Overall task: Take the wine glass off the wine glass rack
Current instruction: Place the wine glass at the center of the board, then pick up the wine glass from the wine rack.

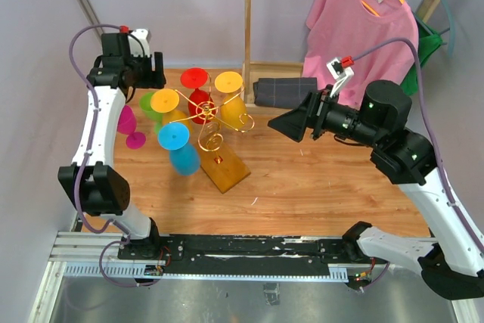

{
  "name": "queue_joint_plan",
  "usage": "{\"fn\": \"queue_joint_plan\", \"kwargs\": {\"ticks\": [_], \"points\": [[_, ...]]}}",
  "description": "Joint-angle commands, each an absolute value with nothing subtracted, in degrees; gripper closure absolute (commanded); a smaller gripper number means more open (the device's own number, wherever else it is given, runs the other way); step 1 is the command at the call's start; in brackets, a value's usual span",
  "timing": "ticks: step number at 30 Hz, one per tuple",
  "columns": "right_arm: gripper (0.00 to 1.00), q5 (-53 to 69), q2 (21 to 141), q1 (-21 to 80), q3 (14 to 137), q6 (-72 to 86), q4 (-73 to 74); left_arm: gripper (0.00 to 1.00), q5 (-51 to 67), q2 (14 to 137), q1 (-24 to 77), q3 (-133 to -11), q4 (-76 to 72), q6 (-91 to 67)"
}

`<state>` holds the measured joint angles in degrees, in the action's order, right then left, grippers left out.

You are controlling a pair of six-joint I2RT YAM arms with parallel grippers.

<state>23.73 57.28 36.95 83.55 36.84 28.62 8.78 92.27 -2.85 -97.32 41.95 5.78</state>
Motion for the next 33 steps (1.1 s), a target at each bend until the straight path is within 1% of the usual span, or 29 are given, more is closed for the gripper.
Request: {"fn": "queue_joint_plan", "kwargs": {"ticks": [1, 3, 6, 12, 16, 19, 24, 29, 33], "points": [[0.14, 23.0, 59.3, 36.3, 86.9, 35.7, 30.1, 0.24, 8.1, 86.9, -2.5, -99.5, 42.0, 5.1], [0.12, 23.5, 60.4, 36.3, 87.6, 35.9, 30.6, 0.19, 7.2, 85.1, -2.6, -99.4, 41.9, 5.5], [0.12, 23.7, 61.9, 36.3, 88.9, 35.8, 31.6, 0.15, 6.2, 82.9, -2.6, -99.9, 41.8, 5.9], [0.12, 22.5, 67.7, 35.3, 95.3, 34.9, 36.5, 0.12, 4.6, 79.1, -2.6, -102.1, 42.3, 5.7], [0.15, 24.4, 72.7, 30.5, 99.9, 38.3, 37.6, 0.12, 4.0, 76.9, -2.6, -102.9, 42.5, 4.6], [0.21, 28.3, 74.8, 25.8, 99.8, 44.0, 32.7, 0.08, 4.2, 75.2, -2.6, -102.4, 42.6, 3.9], [0.26, 38.2, 79.7, 19.7, 101.1, 53.7, 23.0, 0.07, 6.5, 72.9, -2.7, -99.9, 42.5, 2.2], [0.28, 46.9, 88.5, 17.5, 108.0, 60.5, 16.4, 0.07, 8.0, 71.7, -2.7, -99.0, 41.9, 1.2], [0.34, 51.2, 94.2, 17.4, 111.8, 65.5, 12.9, 0.07, 8.1, 71.6, -2.7, -99.3, 42.3, 1.4]]}}
